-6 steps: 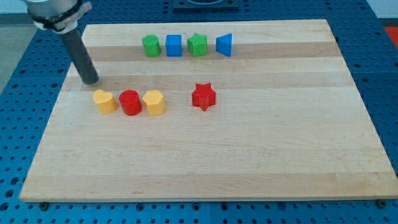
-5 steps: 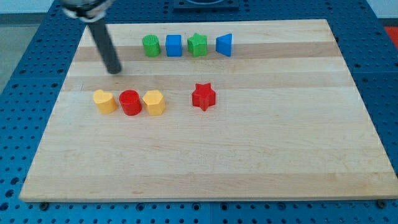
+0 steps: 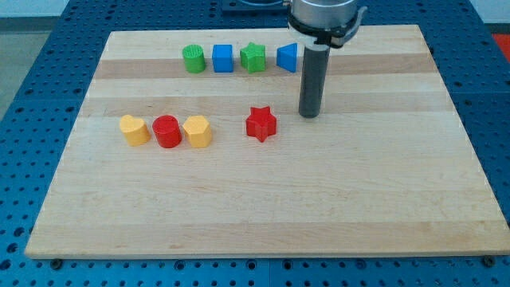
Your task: Push the red star right to the yellow hexagon
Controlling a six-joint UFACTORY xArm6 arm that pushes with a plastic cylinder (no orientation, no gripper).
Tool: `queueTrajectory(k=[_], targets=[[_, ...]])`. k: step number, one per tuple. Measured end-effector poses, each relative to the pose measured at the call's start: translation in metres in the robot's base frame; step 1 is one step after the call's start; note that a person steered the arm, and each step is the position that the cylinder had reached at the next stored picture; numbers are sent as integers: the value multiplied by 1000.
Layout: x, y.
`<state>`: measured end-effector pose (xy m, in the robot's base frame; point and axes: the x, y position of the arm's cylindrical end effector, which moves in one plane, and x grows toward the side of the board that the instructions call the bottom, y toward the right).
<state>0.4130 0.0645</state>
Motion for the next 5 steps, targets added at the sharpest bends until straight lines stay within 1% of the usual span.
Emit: queueTrajectory(k=[2, 4, 5], targets=[[8, -33], [15, -46], [26, -56]])
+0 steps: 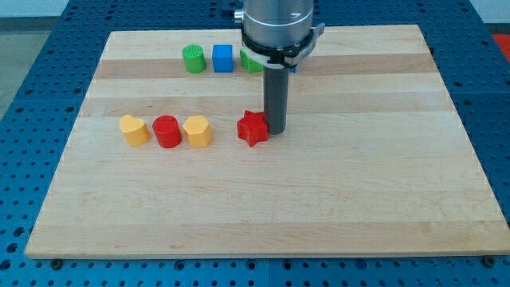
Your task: Push the red star right to the yellow hexagon
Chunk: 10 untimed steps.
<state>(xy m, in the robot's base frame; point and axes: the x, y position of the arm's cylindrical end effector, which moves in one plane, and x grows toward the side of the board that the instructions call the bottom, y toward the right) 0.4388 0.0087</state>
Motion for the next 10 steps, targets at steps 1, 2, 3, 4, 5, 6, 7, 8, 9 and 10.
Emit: queueTrajectory(k=[1, 2, 3, 4, 5, 6, 7, 8, 9, 10], targets=[[6, -11], [7, -18], [7, -21], [7, -21], [7, -26], [7, -31], [7, -31], [0, -11], [-51, 45], [-112, 122]])
